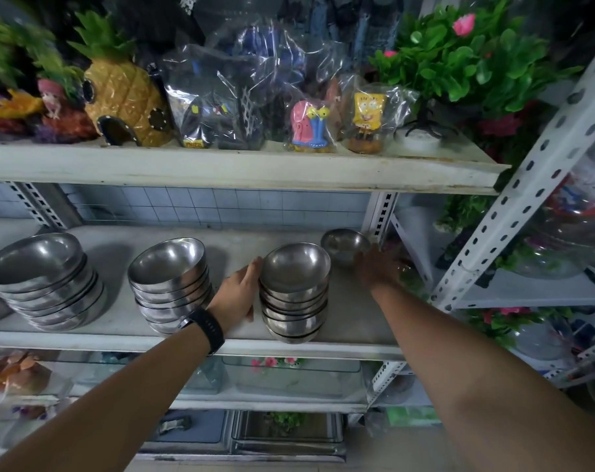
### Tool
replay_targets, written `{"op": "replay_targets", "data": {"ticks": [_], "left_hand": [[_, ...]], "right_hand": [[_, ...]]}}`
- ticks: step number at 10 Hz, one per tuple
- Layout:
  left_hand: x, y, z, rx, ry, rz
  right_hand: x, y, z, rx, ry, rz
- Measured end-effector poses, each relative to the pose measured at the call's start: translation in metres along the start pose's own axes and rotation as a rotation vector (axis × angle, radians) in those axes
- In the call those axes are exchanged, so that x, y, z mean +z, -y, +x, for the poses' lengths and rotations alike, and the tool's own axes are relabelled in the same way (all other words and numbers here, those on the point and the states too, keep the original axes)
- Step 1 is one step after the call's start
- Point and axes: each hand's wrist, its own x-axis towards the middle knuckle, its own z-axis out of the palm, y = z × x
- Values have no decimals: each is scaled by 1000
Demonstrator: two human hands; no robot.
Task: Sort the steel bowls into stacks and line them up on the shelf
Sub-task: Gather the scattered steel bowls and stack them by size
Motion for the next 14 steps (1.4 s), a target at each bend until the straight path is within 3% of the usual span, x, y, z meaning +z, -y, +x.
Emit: {"op": "replay_targets", "data": {"ticks": [3,5,9,11,14], "left_hand": [[3,2,5,-33,6,-27],[-1,3,5,-13,-8,-27],[3,0,-8,19,-31,33],[1,-4,-13,25,-16,68],[1,-2,-14,9,-27,16]], "right_hand": [[1,14,12,96,116,192],[6,13,26,103,80,424],[-85,65,-25,11,104,729],[-103,87,-60,-168,97,625],[-90,88,-94,-276,92,402]]}}
